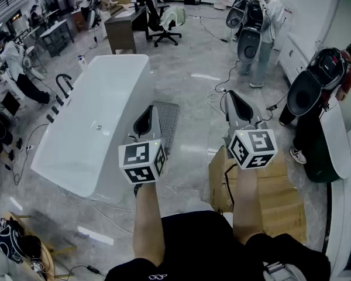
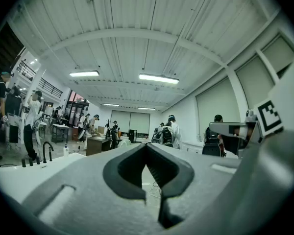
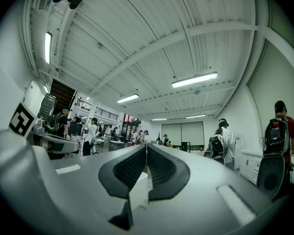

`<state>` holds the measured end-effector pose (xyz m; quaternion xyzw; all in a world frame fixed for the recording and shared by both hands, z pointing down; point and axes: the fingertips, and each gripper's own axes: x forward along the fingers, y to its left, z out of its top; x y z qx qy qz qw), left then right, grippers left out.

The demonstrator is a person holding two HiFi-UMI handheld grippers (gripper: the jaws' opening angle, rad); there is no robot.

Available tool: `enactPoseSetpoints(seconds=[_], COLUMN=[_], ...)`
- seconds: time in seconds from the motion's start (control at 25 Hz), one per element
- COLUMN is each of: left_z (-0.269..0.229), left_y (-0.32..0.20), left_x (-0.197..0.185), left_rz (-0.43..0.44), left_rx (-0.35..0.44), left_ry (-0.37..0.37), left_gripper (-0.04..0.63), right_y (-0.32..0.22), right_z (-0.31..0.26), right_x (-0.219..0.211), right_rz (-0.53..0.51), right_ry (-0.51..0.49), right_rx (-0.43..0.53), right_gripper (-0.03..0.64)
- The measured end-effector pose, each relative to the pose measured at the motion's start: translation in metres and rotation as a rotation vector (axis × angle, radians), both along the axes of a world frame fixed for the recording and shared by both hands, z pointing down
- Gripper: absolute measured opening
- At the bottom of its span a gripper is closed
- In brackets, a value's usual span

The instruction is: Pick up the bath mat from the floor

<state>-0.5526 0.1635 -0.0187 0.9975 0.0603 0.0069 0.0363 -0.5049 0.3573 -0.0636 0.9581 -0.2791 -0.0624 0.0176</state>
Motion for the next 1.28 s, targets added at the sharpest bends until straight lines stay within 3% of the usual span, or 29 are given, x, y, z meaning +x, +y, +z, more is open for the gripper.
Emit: enactPoseSetpoints(seconds=[0.12,0.32,0.52,0.84,1.28], left_z=[0.005,0.019,0.035,0.054,0.051], left_y=[0.006,0.019,0.04,0.048,0.068], left_x=[0.028,0.039,0.075,0.128,0.19], left_rz=[0.01,0.024,0.029,0.036,0.035], left_rx=[-0.005,-0.019,-0.021,0.003,0.013], left_ry=[-0.003,-0.03,-0.073,-0.136,-0.125], left_gripper=[-0.005,-0.005,-0.005,-0.005,-0.005], right_y=[0.004,0.029,0.065,0.078,0.117], right_z=[0.006,0.018,0.033,0.067,0.087], right_x=[0.023,0.029,0.069,0.126,0.18], right_rz=[0.009,0.054,0.112,0.096,0.093], right_ry=[-0.004,-0.022,-0.069,-0.158,-0.208], right_rx=[-0.009,-0.01,0.016,0.068,0.071], right_gripper=[0.0,0.003,0.003,0.003,0.003])
